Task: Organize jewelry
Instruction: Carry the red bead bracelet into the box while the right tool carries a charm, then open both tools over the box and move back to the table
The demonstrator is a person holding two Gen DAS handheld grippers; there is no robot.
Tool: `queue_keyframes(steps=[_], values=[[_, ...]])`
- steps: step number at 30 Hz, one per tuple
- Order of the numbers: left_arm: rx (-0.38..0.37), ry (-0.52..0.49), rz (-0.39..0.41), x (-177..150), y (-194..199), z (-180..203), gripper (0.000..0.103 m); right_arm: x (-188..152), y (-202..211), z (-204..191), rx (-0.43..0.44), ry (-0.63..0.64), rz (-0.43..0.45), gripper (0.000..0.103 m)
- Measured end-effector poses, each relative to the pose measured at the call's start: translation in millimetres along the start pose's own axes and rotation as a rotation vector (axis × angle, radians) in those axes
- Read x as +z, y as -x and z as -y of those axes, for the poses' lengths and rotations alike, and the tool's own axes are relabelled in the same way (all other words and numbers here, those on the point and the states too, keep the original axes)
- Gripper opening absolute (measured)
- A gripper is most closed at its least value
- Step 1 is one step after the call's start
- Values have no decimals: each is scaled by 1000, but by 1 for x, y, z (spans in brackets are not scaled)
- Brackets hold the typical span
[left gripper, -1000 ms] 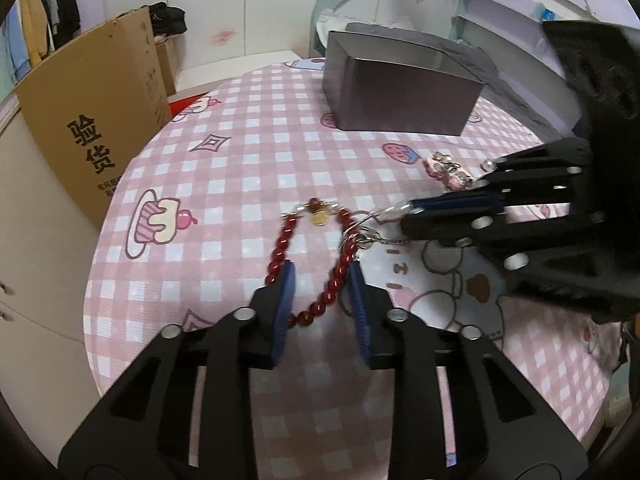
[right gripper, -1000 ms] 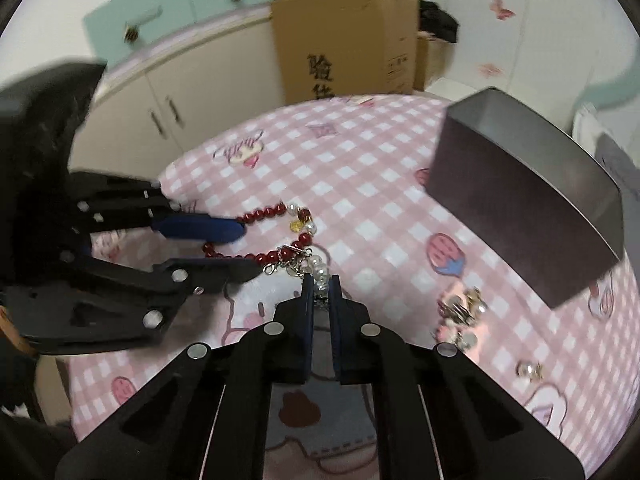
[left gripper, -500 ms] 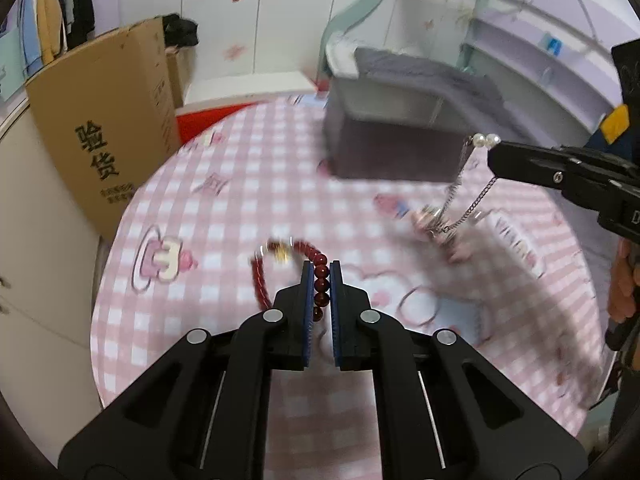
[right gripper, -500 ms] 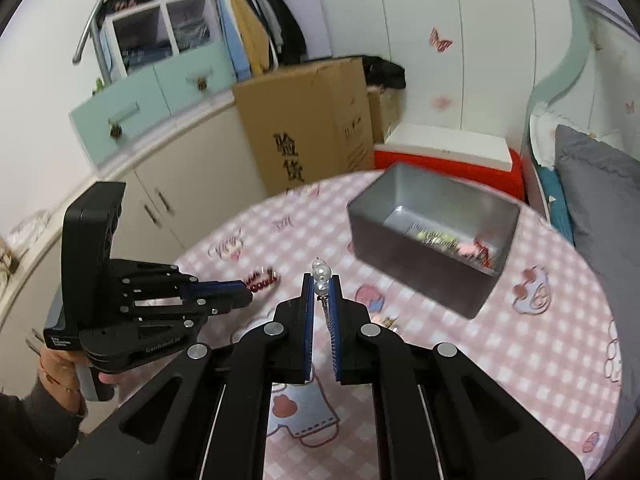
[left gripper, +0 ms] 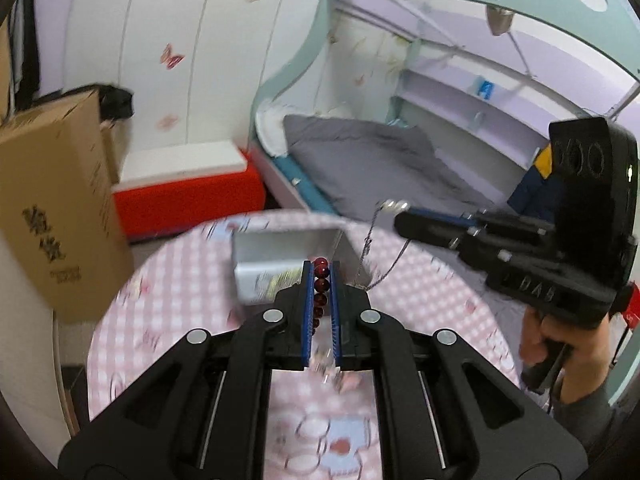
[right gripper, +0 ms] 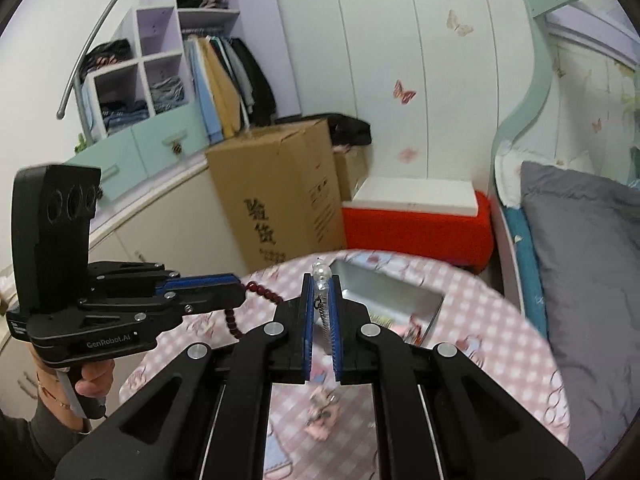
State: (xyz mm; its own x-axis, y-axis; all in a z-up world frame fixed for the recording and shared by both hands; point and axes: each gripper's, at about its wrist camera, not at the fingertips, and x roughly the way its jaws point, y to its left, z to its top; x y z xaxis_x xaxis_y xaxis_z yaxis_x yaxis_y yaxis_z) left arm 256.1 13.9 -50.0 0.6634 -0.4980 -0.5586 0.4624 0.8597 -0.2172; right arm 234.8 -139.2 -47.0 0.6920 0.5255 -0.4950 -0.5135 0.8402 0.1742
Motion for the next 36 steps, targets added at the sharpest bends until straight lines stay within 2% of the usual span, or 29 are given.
queue_keyframes(steps=[4,8,18,25,30,34,36], values=[[-16,-25,14,26,-20,6,8,12,-5,13,-29,-12,24,6],[-1,-31,-17,37,-49,3,8,12,-19,26,-48,-32,9,6],[12,30,-164,9,-114,-25,8,-25,-67,51,-50,-102,-123,6],[21,56,-221,-3,-128,-35,8,-40,-73,59,-61,-140,-162,6],[38,75,-237,-2,-125,-36,9,-39,-67,61,-73,-166,-157,11],[45,70,-232,-3,-115,-32,9,-38,-53,63,-76,-179,-130,18],[55,60,-227,-3,-111,-30,21,-37,-44,63,-78,-183,-113,20]])
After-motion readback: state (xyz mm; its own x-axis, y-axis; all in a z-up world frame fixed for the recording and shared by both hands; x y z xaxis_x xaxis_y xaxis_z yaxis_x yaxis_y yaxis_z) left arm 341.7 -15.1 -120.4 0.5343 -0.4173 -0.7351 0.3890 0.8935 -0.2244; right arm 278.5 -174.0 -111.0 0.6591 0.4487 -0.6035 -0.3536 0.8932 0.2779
